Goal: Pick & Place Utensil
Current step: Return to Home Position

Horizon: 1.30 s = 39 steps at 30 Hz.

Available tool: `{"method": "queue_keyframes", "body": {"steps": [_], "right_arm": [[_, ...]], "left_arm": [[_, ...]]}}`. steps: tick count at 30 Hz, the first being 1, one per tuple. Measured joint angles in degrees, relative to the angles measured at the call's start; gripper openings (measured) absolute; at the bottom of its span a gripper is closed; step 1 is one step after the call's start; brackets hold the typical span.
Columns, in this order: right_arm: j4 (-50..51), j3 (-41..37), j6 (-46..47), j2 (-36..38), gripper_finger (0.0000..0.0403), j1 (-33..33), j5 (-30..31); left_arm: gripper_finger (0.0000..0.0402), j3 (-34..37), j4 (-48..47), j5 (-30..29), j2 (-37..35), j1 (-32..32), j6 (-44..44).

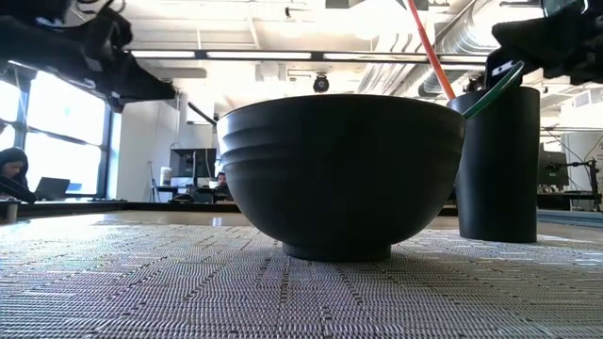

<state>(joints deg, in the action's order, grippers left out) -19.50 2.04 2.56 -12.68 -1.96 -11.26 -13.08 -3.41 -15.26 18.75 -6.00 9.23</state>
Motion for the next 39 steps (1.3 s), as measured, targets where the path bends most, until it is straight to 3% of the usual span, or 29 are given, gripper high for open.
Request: {"method": "queue_keyframes", "body": {"steps": [7, 11, 18, 27, 32, 39], "right_arm": [[-2.3, -1.5, 0.1, 0.4, 0.0001, 4.5, -4.3], [0.1, -1.5, 3.2, 0.3, 0.0001, 6.3, -2.1], [1.3, -1.5, 3.5, 0.3, 0.0, 9.2, -3.6], [8.2, -1.5, 3.1, 0.0, 0.0, 9.4, 10.0], [8.1, -1.5, 4.8, 0.8, 0.0, 9.0, 11.4], [8.8, -1.5, 3.1, 5.2, 0.0, 3.2, 17.4]], "left_arm": [[0.0008, 7.1, 0.3, -0.1, -12.4, 0.0, -1.4], [0.0008, 10.4, 1.5, 1.6, -17.6, 0.0, -1.6], [0.0008, 10.8, 2.7, 5.7, -18.3, 0.0, -4.7], [0.0008, 11.7, 4.2, 6.1, -18.2, 0.0, -7.6], [0.0008, 11.8, 4.1, 6.9, -18.2, 0.0, -7.9], [0.0008, 11.8, 2.9, 15.4, -18.2, 0.0, -7.3]]}}
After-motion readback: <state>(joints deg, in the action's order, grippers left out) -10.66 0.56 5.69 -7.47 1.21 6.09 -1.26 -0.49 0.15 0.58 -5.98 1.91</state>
